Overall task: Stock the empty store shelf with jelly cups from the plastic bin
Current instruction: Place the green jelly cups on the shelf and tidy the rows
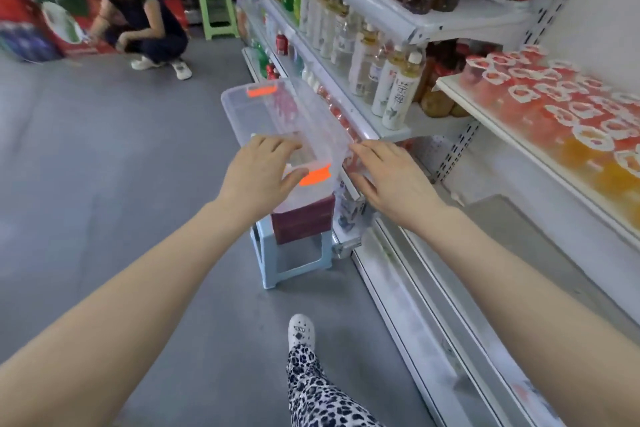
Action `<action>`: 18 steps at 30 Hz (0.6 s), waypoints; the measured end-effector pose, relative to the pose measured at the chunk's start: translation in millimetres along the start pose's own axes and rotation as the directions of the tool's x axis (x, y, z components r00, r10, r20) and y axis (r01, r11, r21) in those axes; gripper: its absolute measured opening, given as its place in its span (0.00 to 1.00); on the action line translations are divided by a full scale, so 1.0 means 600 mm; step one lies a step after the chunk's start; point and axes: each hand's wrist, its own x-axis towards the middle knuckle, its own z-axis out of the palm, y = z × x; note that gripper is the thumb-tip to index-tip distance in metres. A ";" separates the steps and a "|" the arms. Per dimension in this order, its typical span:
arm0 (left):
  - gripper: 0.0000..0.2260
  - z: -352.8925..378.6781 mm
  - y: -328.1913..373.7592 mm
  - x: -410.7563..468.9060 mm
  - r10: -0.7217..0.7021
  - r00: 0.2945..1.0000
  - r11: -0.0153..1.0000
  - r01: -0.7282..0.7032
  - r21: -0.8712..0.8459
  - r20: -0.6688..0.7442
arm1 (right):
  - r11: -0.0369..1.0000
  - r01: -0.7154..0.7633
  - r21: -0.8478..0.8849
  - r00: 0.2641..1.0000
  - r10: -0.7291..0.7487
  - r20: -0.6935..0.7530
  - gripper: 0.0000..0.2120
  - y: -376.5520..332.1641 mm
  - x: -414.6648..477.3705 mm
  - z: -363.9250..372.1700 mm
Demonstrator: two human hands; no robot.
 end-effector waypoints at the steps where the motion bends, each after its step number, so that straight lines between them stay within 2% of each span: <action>1: 0.19 0.006 -0.024 0.016 -0.031 1.000 1.000 0.031 0.002 0.003 | 1.000 0.012 0.015 1.000 -0.012 0.012 0.22 0.004 0.033 0.018; 12: 0.20 0.062 -0.250 0.221 -0.266 0.960 0.963 0.269 -0.020 0.083 | 0.988 0.095 0.120 0.986 -0.110 0.125 0.21 0.052 0.350 0.165; 18: 0.20 0.133 -0.334 0.290 -0.280 0.941 0.954 0.295 -0.050 0.190 | 0.983 0.050 0.179 0.971 -0.090 0.224 0.22 0.072 0.426 0.258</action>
